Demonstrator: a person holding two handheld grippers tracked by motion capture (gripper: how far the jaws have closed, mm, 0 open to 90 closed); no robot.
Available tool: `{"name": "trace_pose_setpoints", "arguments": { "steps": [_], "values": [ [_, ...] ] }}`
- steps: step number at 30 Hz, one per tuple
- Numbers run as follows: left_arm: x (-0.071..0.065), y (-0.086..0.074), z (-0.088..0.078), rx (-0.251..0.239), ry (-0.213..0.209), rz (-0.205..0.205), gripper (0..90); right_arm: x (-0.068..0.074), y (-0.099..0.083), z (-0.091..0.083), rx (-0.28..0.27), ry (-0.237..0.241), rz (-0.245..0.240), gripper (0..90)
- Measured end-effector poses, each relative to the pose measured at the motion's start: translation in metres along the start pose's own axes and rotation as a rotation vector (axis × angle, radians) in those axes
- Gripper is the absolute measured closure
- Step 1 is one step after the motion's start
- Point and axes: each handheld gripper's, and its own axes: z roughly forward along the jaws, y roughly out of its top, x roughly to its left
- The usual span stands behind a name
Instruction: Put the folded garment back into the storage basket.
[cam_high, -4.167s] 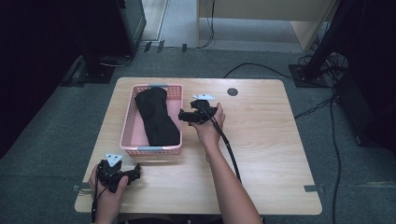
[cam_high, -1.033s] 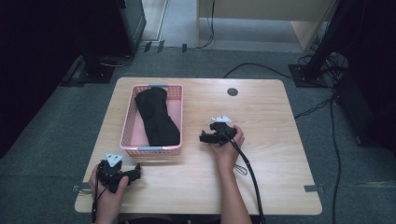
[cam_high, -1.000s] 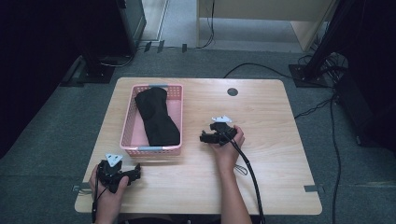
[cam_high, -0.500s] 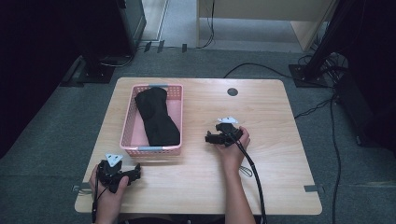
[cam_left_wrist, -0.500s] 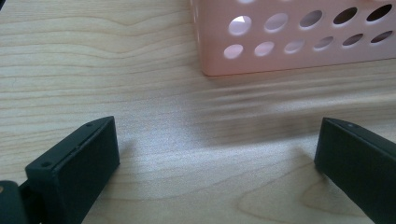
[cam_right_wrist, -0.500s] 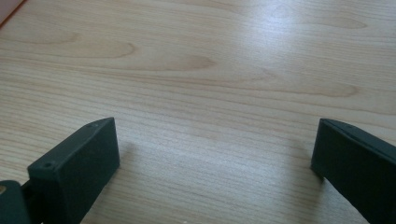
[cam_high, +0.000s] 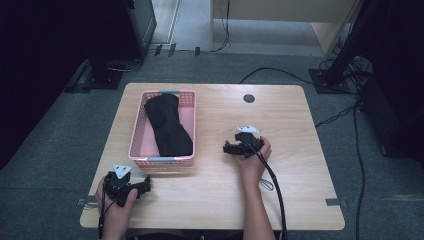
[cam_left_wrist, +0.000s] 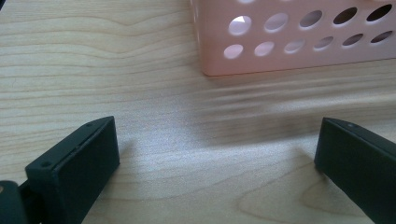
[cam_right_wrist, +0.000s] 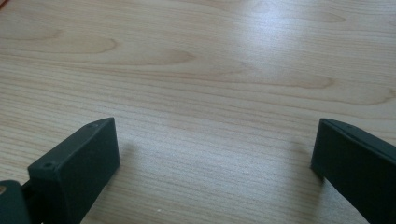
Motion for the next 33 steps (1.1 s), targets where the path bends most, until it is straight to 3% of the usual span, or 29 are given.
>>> {"name": "trace_pose_setpoints", "arguments": {
  "steps": [33],
  "values": [
    [0.0, 0.0, 0.0, 0.0, 0.0, 0.0, 0.0, -0.025, -0.008, -0.009, -0.001, -0.029, 0.032, 0.6]
  ]
}}
